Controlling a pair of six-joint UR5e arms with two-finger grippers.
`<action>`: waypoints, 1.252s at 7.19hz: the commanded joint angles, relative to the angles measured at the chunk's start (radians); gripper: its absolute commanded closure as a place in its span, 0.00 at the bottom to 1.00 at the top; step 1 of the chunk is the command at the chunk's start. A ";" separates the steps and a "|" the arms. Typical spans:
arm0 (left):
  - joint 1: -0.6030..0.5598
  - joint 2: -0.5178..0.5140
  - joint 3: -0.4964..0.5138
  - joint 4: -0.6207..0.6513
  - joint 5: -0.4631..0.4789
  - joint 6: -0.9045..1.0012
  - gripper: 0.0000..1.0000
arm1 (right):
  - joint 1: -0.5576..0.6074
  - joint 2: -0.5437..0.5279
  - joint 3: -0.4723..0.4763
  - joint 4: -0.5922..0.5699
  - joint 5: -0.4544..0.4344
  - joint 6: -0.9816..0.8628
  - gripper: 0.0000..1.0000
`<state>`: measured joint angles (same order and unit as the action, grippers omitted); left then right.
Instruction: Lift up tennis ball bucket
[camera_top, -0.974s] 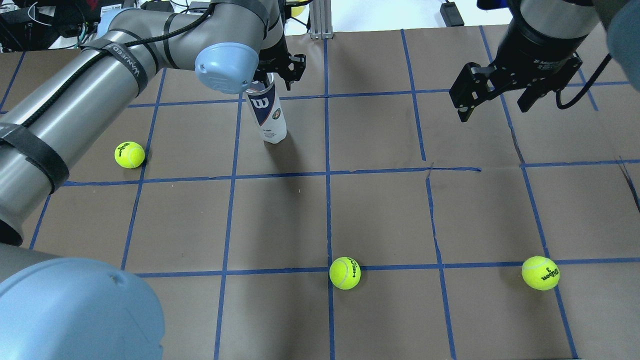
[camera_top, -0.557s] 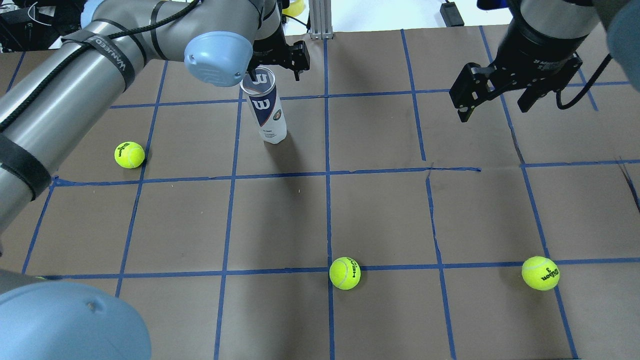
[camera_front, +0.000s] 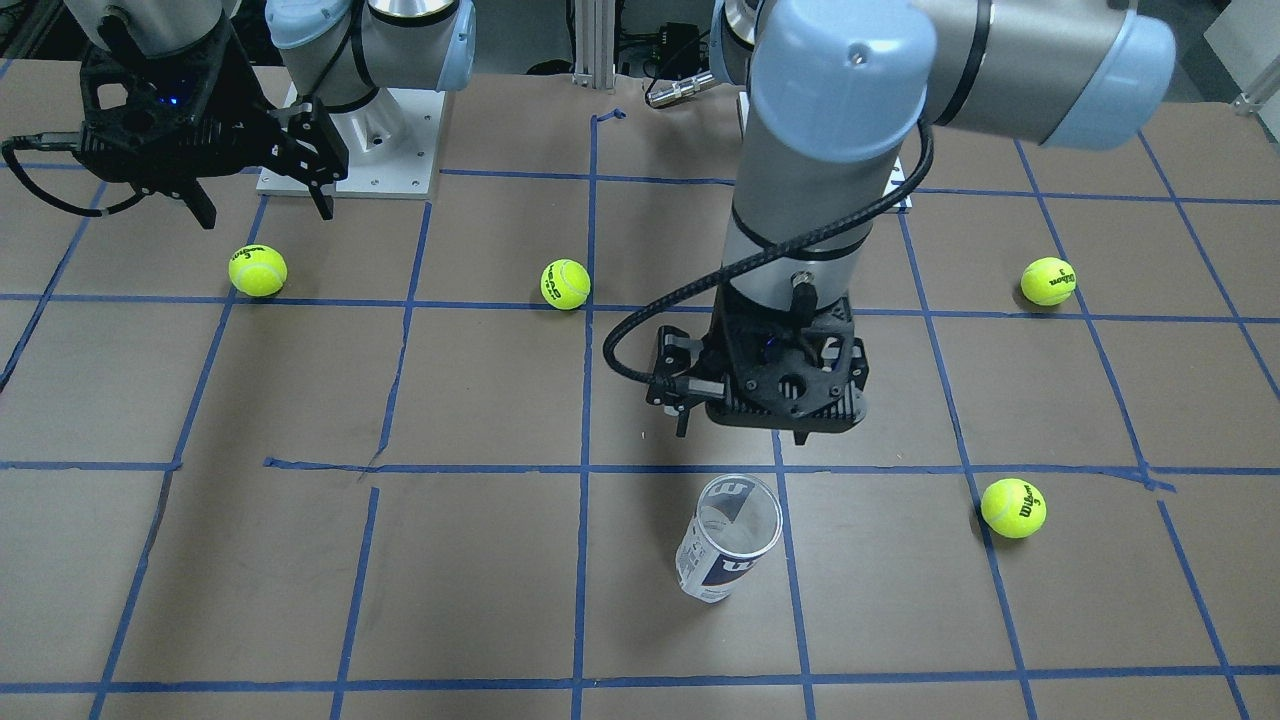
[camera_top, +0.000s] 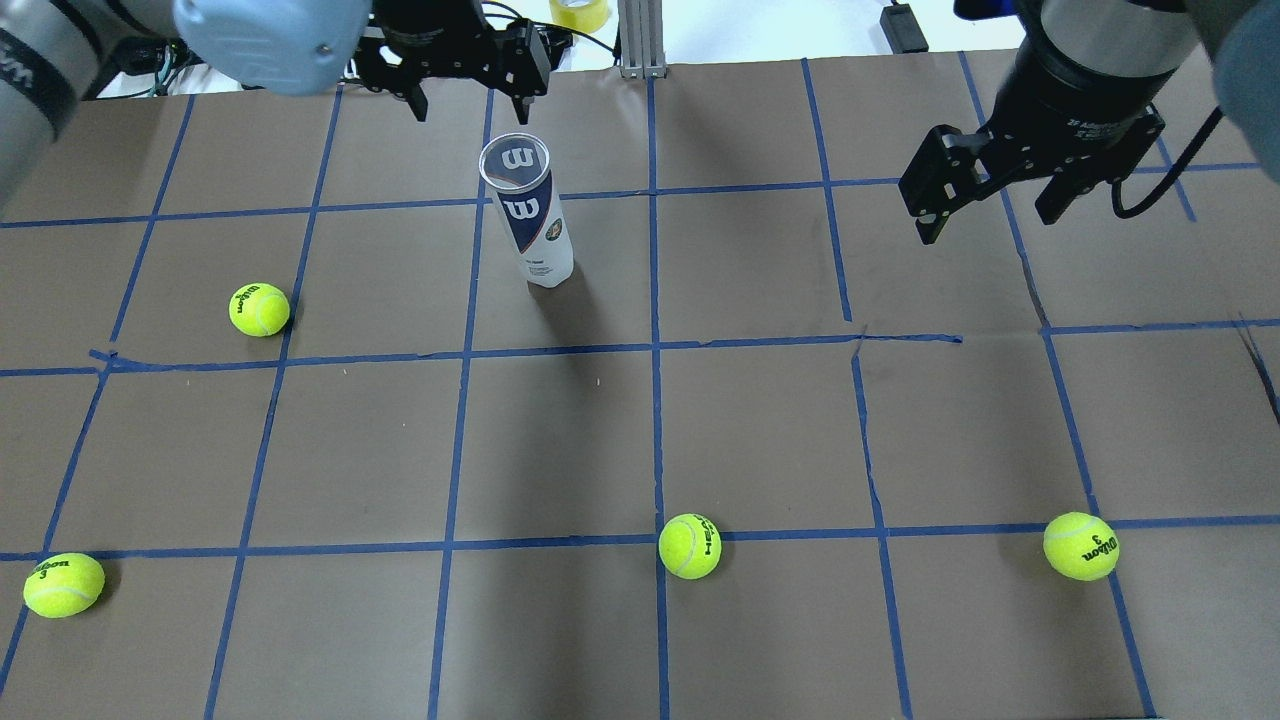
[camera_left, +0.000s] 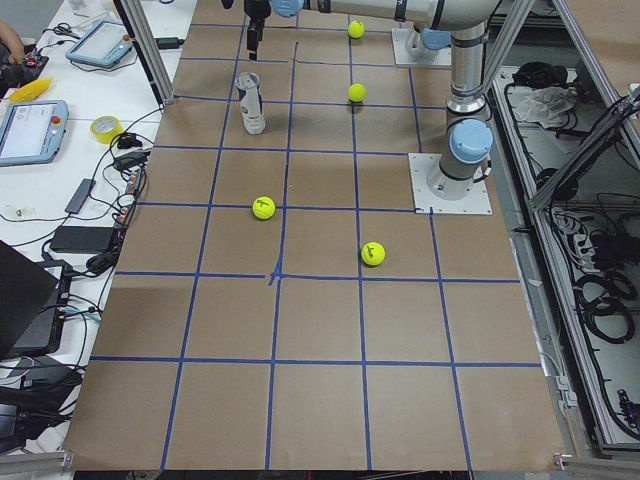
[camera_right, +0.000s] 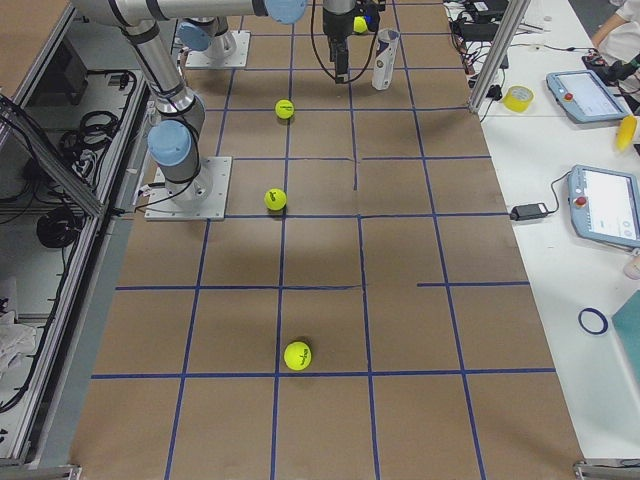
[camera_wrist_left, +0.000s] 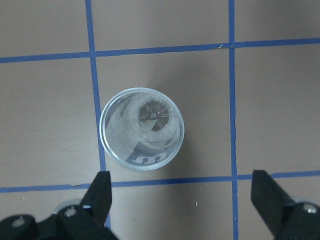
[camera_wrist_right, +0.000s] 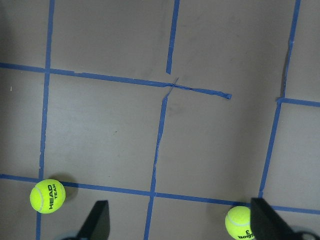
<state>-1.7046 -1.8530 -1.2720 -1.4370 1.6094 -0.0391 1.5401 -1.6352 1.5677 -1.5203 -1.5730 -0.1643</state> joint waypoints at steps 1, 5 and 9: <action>0.091 0.085 -0.004 -0.183 0.015 0.126 0.00 | 0.000 0.000 0.000 0.002 -0.002 0.002 0.00; 0.194 0.243 -0.171 -0.227 0.026 0.131 0.00 | 0.008 -0.011 -0.011 -0.003 0.004 0.038 0.00; 0.204 0.313 -0.256 -0.212 -0.026 0.119 0.00 | 0.050 -0.011 -0.020 -0.014 0.039 0.198 0.00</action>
<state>-1.5018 -1.5552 -1.5032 -1.6588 1.5926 0.0838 1.5693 -1.6455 1.5517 -1.5292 -1.5439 -0.0175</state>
